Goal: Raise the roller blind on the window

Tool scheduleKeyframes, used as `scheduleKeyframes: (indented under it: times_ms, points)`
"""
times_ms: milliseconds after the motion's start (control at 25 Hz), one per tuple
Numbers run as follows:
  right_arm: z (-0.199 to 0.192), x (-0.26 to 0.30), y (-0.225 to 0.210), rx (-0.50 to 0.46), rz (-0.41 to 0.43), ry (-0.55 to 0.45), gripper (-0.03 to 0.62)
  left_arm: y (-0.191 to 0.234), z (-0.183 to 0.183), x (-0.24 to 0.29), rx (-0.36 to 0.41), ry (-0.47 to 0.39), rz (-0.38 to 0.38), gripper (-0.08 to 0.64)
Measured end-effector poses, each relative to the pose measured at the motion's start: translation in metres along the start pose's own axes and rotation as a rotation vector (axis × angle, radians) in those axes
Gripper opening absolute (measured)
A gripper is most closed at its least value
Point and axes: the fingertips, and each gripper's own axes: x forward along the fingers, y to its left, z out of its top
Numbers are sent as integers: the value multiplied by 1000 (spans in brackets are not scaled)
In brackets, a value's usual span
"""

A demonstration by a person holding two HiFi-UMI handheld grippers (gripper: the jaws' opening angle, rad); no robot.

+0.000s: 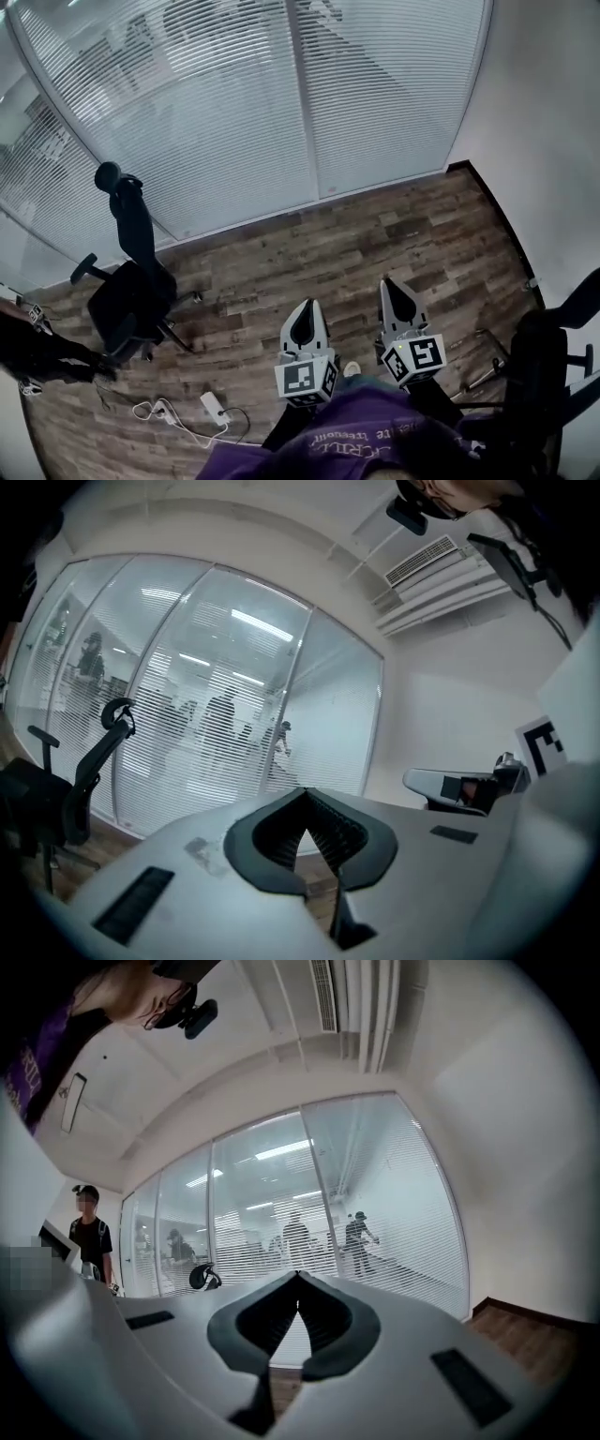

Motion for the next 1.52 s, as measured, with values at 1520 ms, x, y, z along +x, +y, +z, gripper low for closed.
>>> scheduleKeyframes:
  times_ms: [1520]
  points:
    - [2,407,6,19,81,-26,-2,246,84,291,0,-50,130,2]
